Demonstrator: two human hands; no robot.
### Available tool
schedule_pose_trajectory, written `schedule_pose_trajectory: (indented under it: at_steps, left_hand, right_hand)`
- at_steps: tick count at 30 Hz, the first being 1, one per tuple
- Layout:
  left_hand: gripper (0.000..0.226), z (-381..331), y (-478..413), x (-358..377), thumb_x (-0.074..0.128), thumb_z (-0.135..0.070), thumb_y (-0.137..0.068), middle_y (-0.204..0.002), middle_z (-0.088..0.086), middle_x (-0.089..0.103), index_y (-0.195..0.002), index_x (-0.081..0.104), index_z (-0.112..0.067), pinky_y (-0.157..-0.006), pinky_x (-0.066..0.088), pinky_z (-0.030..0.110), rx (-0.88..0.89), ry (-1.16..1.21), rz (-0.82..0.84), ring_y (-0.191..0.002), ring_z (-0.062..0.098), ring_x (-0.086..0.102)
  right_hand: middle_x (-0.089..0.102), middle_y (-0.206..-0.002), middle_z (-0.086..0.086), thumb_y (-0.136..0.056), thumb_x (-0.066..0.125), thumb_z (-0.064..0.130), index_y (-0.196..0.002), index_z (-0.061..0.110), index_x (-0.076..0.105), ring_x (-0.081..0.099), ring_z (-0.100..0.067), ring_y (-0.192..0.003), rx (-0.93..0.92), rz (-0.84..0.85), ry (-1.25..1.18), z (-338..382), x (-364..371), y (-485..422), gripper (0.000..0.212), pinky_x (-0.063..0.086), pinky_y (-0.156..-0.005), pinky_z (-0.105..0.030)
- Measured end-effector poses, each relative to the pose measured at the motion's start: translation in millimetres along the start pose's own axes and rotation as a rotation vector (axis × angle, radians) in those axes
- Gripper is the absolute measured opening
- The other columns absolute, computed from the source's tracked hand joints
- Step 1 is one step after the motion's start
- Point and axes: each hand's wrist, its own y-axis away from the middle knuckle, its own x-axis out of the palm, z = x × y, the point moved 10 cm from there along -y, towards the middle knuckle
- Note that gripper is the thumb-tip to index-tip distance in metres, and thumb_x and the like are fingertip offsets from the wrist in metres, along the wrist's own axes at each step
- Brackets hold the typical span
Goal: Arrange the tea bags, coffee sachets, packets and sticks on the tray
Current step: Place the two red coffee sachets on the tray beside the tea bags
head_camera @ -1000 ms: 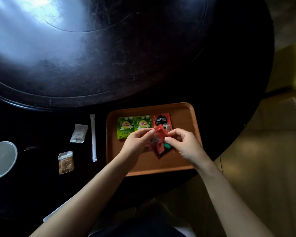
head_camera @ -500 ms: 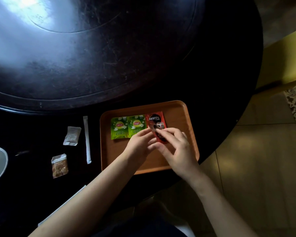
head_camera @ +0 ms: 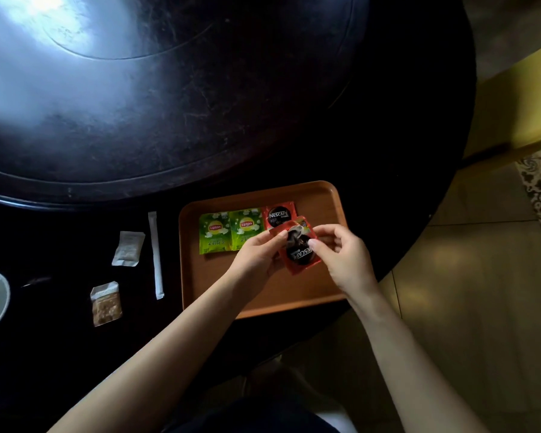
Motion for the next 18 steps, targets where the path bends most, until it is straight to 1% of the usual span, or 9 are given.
schedule_pose_trajectory:
  at_steps: [3, 7, 9, 11, 12, 14, 15, 16, 18]
  left_hand:
    - [0.014, -11, -7, -3, 0.051, -0.007, -0.089, -0.087, 0.01, 0.068, -0.092, 0.064, -0.008, -0.071, 0.057, 0.026, 0.065, -0.063, -0.038, -0.073, 0.014, 0.067]
    - [0.009, -17, -12, -7, 0.062, -0.015, -0.083, -0.078, 0.0, 0.071, -0.088, 0.069, -0.018, -0.06, 0.057, 0.024, 0.067, -0.259, -0.076, -0.068, 0.011, 0.066]
    - [0.006, -17, -12, -6, 0.066, -0.012, -0.08, -0.073, 0.0, 0.07, -0.082, 0.069, -0.017, -0.052, 0.054, 0.021, 0.066, -0.302, -0.09, -0.061, 0.009, 0.067]
    - [0.006, -17, -12, -9, 0.066, -0.009, -0.08, -0.072, 0.003, 0.068, -0.077, 0.066, -0.014, -0.049, 0.053, 0.021, 0.072, -0.276, -0.154, -0.056, 0.008, 0.067]
    - [0.006, -17, -13, -13, 0.064, -0.008, -0.08, -0.072, 0.005, 0.067, -0.077, 0.064, -0.013, -0.048, 0.054, 0.021, 0.076, -0.231, -0.199, -0.055, 0.009, 0.067]
    - [0.006, -10, -13, -17, 0.061, -0.004, -0.082, -0.073, 0.009, 0.068, -0.08, 0.059, -0.01, -0.051, 0.057, 0.024, 0.055, -0.058, -0.257, -0.058, 0.013, 0.068]
    - [0.008, -4, -13, -16, 0.06, -0.002, -0.083, -0.071, 0.009, 0.07, -0.08, 0.057, -0.009, -0.051, 0.057, 0.024, 0.035, 0.034, -0.257, -0.059, 0.016, 0.07]
    - [0.01, 1, -13, -14, 0.058, 0.0, -0.083, -0.069, 0.009, 0.071, -0.08, 0.056, -0.009, -0.051, 0.057, 0.024, 0.019, 0.101, -0.239, -0.059, 0.016, 0.07]
    - [0.01, 12, -11, -5, 0.057, 0.0, -0.084, -0.076, 0.012, 0.071, -0.08, 0.055, -0.009, -0.055, 0.057, 0.024, 0.006, 0.112, -0.188, -0.062, 0.017, 0.07]
  right_hand:
    - [0.063, -0.084, 0.008, -0.082, 0.064, 0.008, -0.094, 0.016, 0.064, 0.061, -0.006, -0.083, 0.004, -0.035, -0.035, 3, -16, -13, 0.015, 0.051, -0.066, -0.01]
    - [0.069, -0.089, 0.006, -0.084, 0.062, 0.009, -0.089, 0.023, 0.068, 0.064, -0.004, -0.086, -0.039, 0.224, -0.013, 13, -2, -18, 0.017, 0.054, -0.07, -0.012]
    - [0.069, -0.092, 0.003, -0.085, 0.061, 0.012, -0.09, 0.023, 0.068, 0.065, -0.007, -0.089, -0.023, 0.176, -0.029, 10, -6, -22, 0.013, 0.055, -0.071, -0.016]
    - [0.069, -0.095, -0.004, -0.084, 0.063, 0.022, -0.092, 0.022, 0.064, 0.066, -0.015, -0.089, 0.055, 0.044, -0.112, -1, -18, -24, 0.008, 0.057, -0.073, -0.027]
    - [0.069, -0.095, -0.006, -0.083, 0.064, 0.029, -0.095, 0.02, 0.063, 0.067, -0.018, -0.087, 0.115, 0.024, -0.188, -8, -19, -21, 0.015, 0.057, -0.072, -0.031]
    - [0.071, -0.091, -0.005, -0.075, 0.067, 0.038, -0.102, 0.014, 0.061, 0.069, -0.014, -0.079, 0.235, 0.069, -0.321, -25, -9, -13, 0.038, 0.057, -0.067, -0.029]
    - [0.072, -0.087, -0.002, -0.073, 0.069, 0.037, -0.102, 0.012, 0.062, 0.069, -0.011, -0.075, 0.276, 0.103, -0.358, -32, -1, -8, 0.039, 0.056, -0.065, -0.026]
    - [0.073, -0.083, 0.0, -0.076, 0.07, 0.031, -0.098, 0.013, 0.065, 0.07, -0.01, -0.073, 0.298, 0.12, -0.376, -37, 5, -4, 0.029, 0.056, -0.064, -0.024]
    - [0.074, -0.078, 0.002, -0.081, 0.067, 0.017, -0.084, 0.017, 0.067, 0.071, -0.01, -0.071, 0.307, 0.05, -0.375, -42, 5, -3, 0.004, 0.057, -0.064, -0.023]
